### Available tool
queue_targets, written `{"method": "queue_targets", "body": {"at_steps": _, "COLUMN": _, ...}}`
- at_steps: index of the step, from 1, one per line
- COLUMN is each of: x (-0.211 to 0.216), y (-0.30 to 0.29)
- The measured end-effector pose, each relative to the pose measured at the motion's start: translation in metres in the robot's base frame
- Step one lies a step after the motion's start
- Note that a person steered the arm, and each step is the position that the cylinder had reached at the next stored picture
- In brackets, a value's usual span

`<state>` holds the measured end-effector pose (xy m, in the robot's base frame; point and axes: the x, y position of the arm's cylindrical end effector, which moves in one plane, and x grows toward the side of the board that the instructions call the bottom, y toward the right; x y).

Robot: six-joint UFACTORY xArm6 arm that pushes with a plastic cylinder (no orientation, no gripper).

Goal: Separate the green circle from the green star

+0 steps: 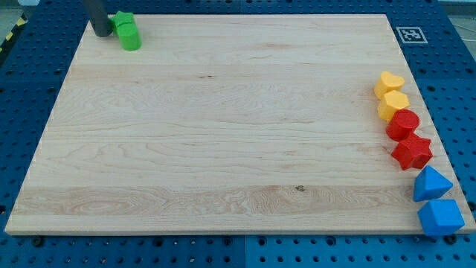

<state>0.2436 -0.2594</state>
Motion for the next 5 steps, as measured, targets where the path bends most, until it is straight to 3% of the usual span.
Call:
{"method": "queue_targets", "body": {"at_steps": 2, "x": 0.000, "y": 0.032}}
{"method": "queue_targets", "body": {"at_steps": 5, "x": 0.043, "y": 0.062}}
